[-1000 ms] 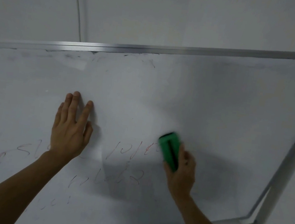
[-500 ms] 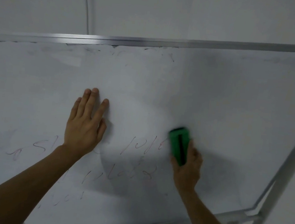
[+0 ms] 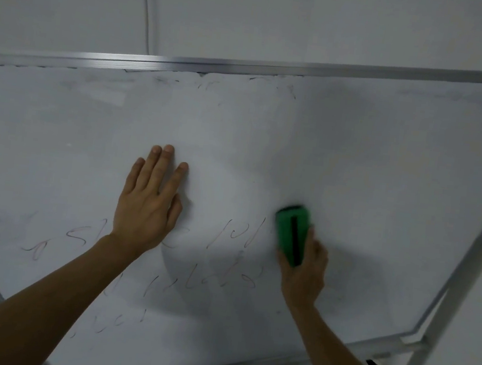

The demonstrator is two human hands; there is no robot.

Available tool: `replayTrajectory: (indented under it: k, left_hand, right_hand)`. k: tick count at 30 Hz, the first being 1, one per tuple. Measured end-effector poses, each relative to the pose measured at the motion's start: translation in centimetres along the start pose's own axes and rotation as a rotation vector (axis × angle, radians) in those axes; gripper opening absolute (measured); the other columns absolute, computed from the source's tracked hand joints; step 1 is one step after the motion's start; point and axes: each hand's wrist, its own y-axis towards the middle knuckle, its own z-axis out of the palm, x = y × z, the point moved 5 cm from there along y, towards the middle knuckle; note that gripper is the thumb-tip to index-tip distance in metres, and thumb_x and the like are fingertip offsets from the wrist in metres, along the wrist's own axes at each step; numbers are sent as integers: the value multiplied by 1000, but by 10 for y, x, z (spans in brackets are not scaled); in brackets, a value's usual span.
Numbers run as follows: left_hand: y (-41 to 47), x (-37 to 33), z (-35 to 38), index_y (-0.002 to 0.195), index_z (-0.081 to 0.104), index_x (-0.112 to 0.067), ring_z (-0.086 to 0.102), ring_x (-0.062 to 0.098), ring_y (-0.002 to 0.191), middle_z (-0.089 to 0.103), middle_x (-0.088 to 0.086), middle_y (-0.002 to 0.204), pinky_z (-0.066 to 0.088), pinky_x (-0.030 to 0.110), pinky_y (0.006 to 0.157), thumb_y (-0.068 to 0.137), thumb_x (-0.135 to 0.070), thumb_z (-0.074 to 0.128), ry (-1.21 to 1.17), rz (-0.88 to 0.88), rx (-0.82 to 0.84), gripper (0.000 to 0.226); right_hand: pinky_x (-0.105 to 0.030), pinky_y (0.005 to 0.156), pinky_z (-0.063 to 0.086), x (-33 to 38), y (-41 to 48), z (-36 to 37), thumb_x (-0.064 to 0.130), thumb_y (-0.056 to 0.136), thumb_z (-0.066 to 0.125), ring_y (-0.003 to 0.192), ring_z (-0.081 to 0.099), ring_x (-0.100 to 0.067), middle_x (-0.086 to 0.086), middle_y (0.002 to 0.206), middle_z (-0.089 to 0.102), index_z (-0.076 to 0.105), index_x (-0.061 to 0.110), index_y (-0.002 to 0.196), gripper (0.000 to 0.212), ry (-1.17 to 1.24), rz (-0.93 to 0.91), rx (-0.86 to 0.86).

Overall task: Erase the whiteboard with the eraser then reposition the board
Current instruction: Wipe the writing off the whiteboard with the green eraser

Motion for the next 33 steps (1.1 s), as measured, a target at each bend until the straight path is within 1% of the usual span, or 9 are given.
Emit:
replayTrajectory:
  k: [5,9,13,16,19,23,25,28,33]
  left_hand:
    - [-2,8,-3,145,37,-6,16,37,145,20,23,155,19,53,117,97,-30,33,0,4,17,53]
    - [-7,9,-11,145,37,-6,17,38,145,21,25,155,19,52,117,97,-29,34,-30,7,2,53]
    - [-17,21,-20,145,36,-7,14,38,146,20,25,155,18,50,118,95,-28,39,-28,-113,-8,55]
    - [-27,33,-22,146,34,-8,13,38,146,17,25,156,19,51,117,94,-31,39,4,-163,32,58]
    - [-34,45,-24,147,32,-8,12,38,146,16,24,156,20,51,116,93,-32,38,32,-200,78,59]
    - [-37,50,-23,148,31,-9,12,37,146,15,23,157,20,50,116,93,-32,38,62,-234,107,60]
    - [-37,49,-21,148,30,-9,11,37,146,15,23,157,21,51,116,93,-33,38,62,-239,120,60]
    - [-35,45,-17,148,30,-9,12,38,146,16,24,156,25,54,114,94,-34,37,57,-242,127,60]
    - [-35,44,-12,148,28,-8,7,38,147,12,23,157,26,55,113,94,-36,34,64,-272,117,61]
  right_hand:
    - [-42,70,58,-24,-62,19,34,63,87,100,57,-30,-13,118,56,14,45,149,114,-248,-323,390]
    - [-38,79,53,6,15,-20,27,68,85,105,54,-32,-15,123,52,35,27,146,93,-138,-226,63]
    - [-36,80,48,34,51,-25,31,74,81,109,50,-28,-13,127,45,21,31,151,97,73,-11,-141]
    - [-38,77,52,33,-9,9,34,71,83,104,53,-32,-16,123,51,24,31,150,98,-72,-239,87]
    - [-40,76,54,-7,-74,28,35,59,89,101,57,-32,-12,116,58,3,44,151,127,-250,-409,430]
    - [-42,79,52,3,-22,8,31,62,88,104,54,-34,-15,119,56,17,43,149,114,-235,-489,243]
    - [-44,77,51,24,28,-12,31,66,86,104,52,-36,-19,121,54,37,29,145,94,-130,-376,35]
    - [-46,79,51,40,55,-18,30,70,83,104,50,-37,-20,121,51,38,23,145,87,-25,-236,-74]
    - [-41,80,49,14,-35,28,32,63,86,102,51,-33,-15,118,52,17,37,152,112,-177,-496,294]
